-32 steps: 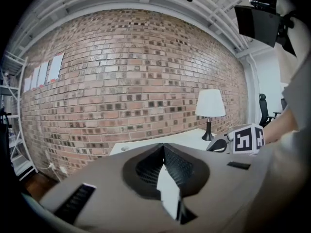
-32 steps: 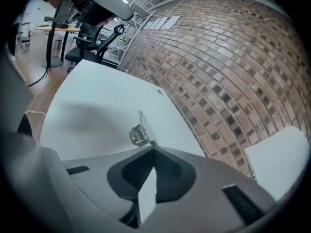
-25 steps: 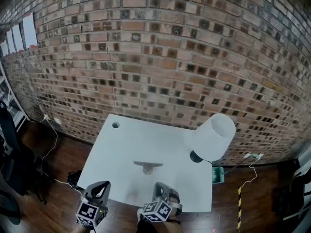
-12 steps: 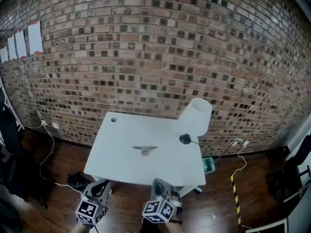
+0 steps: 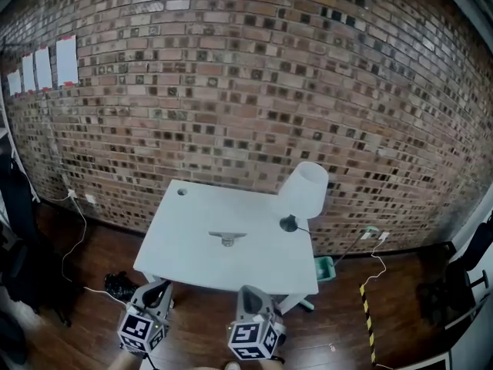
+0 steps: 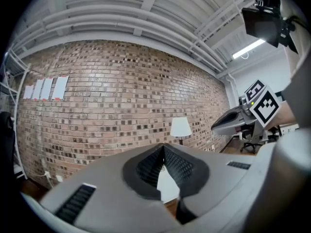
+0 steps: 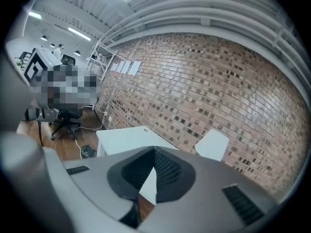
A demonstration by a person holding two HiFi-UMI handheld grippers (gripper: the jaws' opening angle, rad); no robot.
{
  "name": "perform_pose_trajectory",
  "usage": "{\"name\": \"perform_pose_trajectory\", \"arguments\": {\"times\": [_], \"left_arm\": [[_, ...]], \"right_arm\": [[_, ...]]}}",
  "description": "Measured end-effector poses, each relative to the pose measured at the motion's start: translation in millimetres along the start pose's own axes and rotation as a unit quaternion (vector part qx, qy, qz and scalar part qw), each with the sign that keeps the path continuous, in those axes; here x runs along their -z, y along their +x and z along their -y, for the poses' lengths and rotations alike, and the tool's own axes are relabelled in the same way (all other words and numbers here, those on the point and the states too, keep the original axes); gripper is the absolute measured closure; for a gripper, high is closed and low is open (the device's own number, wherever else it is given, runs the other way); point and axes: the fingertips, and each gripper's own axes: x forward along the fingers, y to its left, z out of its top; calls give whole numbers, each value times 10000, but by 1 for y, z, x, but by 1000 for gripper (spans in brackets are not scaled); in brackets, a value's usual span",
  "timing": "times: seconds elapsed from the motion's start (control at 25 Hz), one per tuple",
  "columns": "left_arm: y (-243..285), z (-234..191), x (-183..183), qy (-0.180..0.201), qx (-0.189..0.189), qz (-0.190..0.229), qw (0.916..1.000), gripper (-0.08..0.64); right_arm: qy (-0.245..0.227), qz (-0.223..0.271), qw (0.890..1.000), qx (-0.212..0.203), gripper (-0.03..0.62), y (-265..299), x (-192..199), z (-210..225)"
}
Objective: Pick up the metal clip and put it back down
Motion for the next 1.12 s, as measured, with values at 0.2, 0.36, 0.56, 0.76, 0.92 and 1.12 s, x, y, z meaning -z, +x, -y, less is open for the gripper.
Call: {"name": "perform_pose_trajectory", "arguments": {"times": [0.2, 0.36, 0.56, 0.76, 0.92, 1.12], "left_arm": [[6, 17, -14, 74, 20, 114, 9999, 554], [3, 21, -24, 76, -1, 137, 9999, 554], [-6, 29, -28, 34, 211, 200, 9996, 554], [-19, 36, -28, 118, 428, 176, 9989, 552], [-34, 47, -18, 106, 487, 69, 9987, 552], [-67, 85, -29, 179, 535, 173, 9983, 552]], "right_arm": [[425, 170, 9989, 38, 592, -12, 1, 14], [780, 332, 9964, -52, 593, -19, -7, 20], [1236, 274, 9920, -6, 595, -36, -8, 21], [1568, 225, 9873, 62, 594, -63, -4, 20], [1674, 85, 9858, 61, 594, -87, 14, 13], [1827, 208, 9829, -66, 594, -122, 28, 7]]}}
